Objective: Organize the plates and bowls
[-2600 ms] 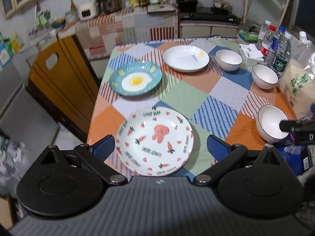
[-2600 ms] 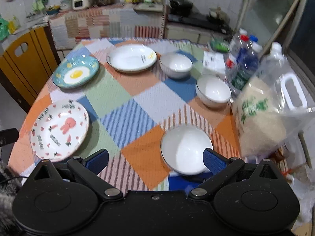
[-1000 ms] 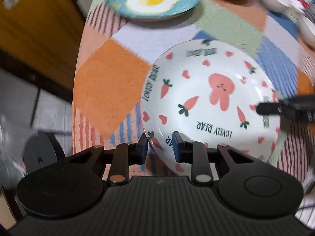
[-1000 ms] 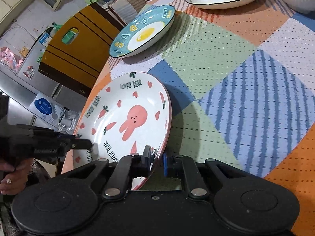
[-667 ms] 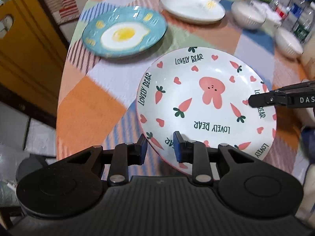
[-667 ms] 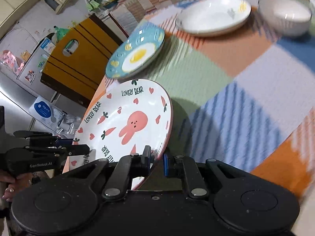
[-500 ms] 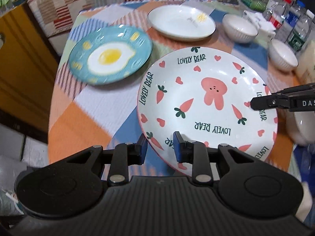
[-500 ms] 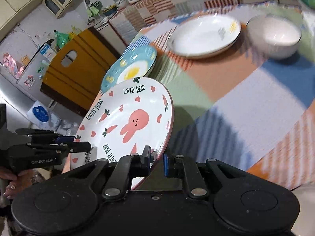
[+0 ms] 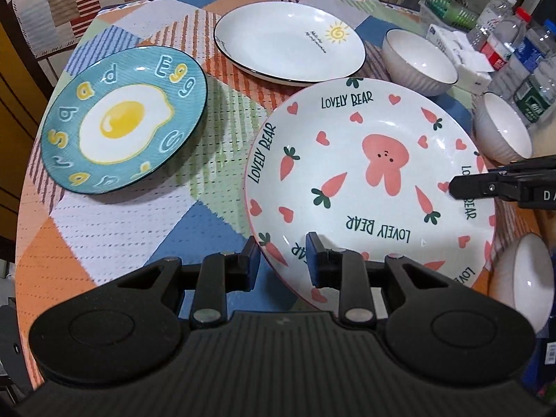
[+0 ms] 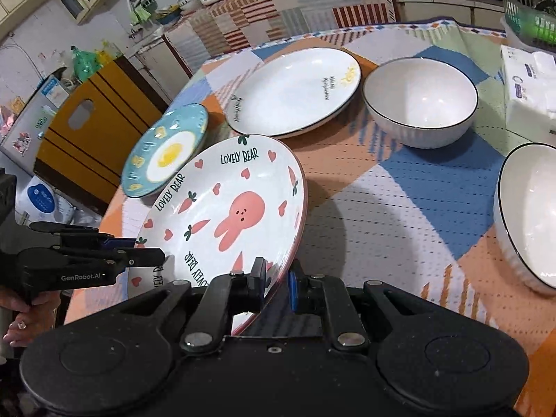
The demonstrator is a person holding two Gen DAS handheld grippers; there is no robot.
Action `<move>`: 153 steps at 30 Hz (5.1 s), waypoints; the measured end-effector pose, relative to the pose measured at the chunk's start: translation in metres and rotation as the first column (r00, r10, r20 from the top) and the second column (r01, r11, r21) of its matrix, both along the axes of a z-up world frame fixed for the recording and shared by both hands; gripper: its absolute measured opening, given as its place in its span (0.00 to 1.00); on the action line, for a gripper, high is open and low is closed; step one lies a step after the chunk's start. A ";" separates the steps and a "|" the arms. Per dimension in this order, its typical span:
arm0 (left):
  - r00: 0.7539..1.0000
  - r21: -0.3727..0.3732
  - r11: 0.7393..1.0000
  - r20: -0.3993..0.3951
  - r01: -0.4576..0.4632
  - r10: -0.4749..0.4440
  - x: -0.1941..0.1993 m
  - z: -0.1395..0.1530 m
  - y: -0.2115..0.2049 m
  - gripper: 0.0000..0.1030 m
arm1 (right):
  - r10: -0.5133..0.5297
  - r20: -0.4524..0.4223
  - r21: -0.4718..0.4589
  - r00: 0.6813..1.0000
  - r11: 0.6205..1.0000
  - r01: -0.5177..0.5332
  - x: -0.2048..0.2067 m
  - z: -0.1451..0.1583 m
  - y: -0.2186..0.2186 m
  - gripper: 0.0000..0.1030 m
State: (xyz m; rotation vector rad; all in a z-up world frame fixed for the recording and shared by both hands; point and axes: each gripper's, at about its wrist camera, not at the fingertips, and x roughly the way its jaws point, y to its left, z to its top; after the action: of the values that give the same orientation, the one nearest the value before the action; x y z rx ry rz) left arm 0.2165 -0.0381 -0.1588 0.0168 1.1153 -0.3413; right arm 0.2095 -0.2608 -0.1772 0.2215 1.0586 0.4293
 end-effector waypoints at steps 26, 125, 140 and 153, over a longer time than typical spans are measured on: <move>0.999 0.039 0.999 -0.005 0.032 -0.032 0.001 -0.011 -0.012 0.25 | -0.113 -0.109 -0.136 0.988 0.986 0.098 0.023 -0.033 0.007 0.28; 0.951 0.001 0.952 0.037 -0.306 0.306 0.103 -0.018 0.202 0.18 | 0.119 0.051 0.079 0.992 0.989 -0.123 0.145 -0.040 0.171 0.17; 0.971 -0.001 0.981 0.143 -0.193 0.191 0.037 0.062 0.151 0.19 | 0.104 0.153 0.094 0.983 0.988 -0.120 0.060 0.028 0.122 0.19; 0.997 -0.028 0.998 0.035 -0.061 0.062 0.020 0.041 0.059 0.19 | -0.055 0.082 0.024 0.995 0.998 0.053 -0.007 0.034 0.039 0.19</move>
State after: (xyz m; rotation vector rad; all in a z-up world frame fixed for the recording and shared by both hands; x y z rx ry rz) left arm 0.2366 0.0212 -0.1178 -0.0346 1.0731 -0.3003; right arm 0.2022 -0.2220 -0.1431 0.2492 0.9648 0.3980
